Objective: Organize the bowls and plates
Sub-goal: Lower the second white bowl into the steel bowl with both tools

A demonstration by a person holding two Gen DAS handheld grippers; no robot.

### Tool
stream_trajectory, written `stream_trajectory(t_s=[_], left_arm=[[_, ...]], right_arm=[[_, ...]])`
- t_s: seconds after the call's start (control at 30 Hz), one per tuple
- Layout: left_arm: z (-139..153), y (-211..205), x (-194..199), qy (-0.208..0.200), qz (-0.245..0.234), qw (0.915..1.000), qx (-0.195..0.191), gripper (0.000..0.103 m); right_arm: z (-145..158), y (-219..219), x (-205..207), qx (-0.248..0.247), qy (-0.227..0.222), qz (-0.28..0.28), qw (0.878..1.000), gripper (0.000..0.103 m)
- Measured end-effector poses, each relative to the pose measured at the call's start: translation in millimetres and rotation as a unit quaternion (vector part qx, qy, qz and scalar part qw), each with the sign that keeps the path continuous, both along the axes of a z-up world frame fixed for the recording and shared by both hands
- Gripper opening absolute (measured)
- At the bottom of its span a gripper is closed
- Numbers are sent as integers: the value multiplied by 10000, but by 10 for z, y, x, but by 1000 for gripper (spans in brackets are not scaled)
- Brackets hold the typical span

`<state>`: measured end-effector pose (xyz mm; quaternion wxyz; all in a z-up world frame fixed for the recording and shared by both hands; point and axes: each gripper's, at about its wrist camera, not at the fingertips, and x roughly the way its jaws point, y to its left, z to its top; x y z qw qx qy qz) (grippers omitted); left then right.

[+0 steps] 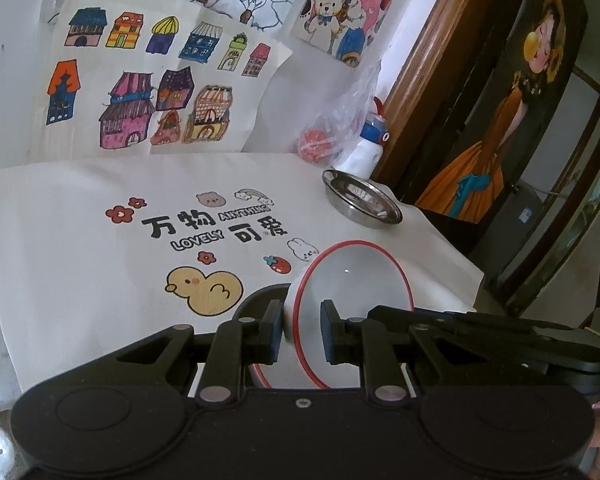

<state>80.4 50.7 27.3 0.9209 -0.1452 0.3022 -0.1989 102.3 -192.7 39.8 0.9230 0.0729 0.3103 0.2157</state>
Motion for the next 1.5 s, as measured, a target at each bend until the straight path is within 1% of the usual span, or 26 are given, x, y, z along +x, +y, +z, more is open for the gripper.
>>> stream_trajectory(t_s=[0.17, 0.53, 0.7, 0.9, 1.1, 1.37, 1.5], left_arm=[[-8, 0, -24, 26, -12, 10000, 62, 20], [-46, -47, -19, 179, -116, 9993, 316, 20], [-69, -67, 11, 313, -177, 9983, 456, 20], [-53, -87, 33, 346, -218, 9974, 585, 20], [-35, -160, 59, 378, -259, 9957, 802, 20], [-42, -229, 100, 397, -322, 9934, 1028, 20], [-41, -261, 115, 404, -357, 9921, 1131, 20]], right_arm=[[-22, 4, 10, 22, 121, 34, 9999, 12], [-49, 27, 50, -9, 257, 60, 9997, 12], [-65, 32, 70, -12, 318, 73, 9995, 13], [-81, 39, 112, -21, 445, 69, 9990, 13], [-107, 46, 149, -104, 600, 105, 9981, 14], [-92, 57, 176, -218, 654, 151, 9975, 16], [-76, 86, 190, -350, 672, 205, 9969, 17]])
